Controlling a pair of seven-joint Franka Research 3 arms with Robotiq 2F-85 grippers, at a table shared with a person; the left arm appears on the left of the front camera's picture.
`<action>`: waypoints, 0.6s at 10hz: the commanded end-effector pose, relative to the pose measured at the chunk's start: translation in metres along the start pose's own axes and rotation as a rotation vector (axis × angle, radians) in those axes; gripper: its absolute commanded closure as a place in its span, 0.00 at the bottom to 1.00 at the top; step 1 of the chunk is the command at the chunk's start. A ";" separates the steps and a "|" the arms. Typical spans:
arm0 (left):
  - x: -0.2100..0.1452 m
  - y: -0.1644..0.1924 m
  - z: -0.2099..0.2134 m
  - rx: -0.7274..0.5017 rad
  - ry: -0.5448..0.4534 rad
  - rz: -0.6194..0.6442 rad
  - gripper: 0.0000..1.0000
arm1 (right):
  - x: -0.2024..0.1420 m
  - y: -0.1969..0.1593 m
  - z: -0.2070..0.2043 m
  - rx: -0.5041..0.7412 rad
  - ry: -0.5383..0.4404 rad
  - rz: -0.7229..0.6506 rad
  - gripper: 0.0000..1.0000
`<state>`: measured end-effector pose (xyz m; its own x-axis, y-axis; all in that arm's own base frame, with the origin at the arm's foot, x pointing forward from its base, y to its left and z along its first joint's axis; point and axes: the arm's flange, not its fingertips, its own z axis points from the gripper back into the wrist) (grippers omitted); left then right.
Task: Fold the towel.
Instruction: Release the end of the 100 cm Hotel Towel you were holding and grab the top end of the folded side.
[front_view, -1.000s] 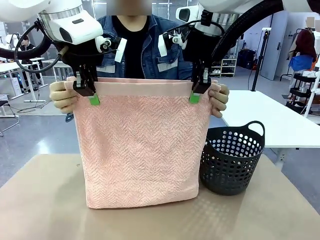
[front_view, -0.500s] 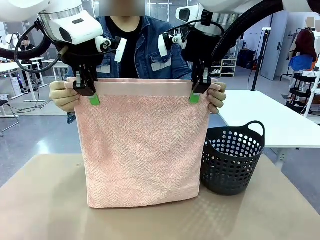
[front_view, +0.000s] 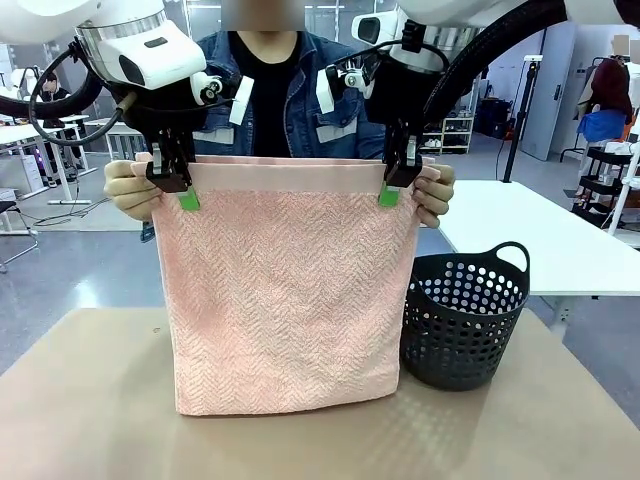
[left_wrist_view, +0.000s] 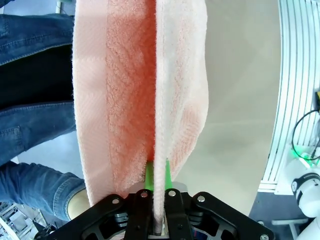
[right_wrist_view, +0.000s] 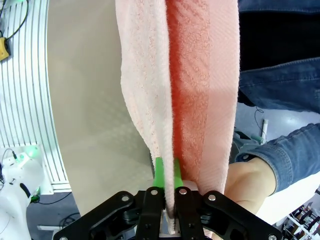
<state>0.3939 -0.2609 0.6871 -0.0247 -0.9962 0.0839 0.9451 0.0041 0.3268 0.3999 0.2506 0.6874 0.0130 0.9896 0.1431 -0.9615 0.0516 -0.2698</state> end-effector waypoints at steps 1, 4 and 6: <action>-0.001 -0.003 -0.002 0.004 0.015 -0.016 0.61 | -0.003 0.000 -0.001 0.011 -0.011 0.004 0.61; -0.001 -0.009 0.013 0.097 0.019 0.007 0.22 | -0.007 0.006 0.010 -0.070 -0.004 -0.028 0.08; -0.004 -0.019 0.030 0.192 -0.018 0.011 0.00 | -0.008 0.016 0.025 -0.183 0.003 0.007 0.00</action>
<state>0.3786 -0.2571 0.7156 -0.0377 -0.9941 0.1021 0.9024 0.0100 0.4309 0.3873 0.2436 0.7119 0.0012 0.9882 0.1534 -0.9277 0.0584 -0.3688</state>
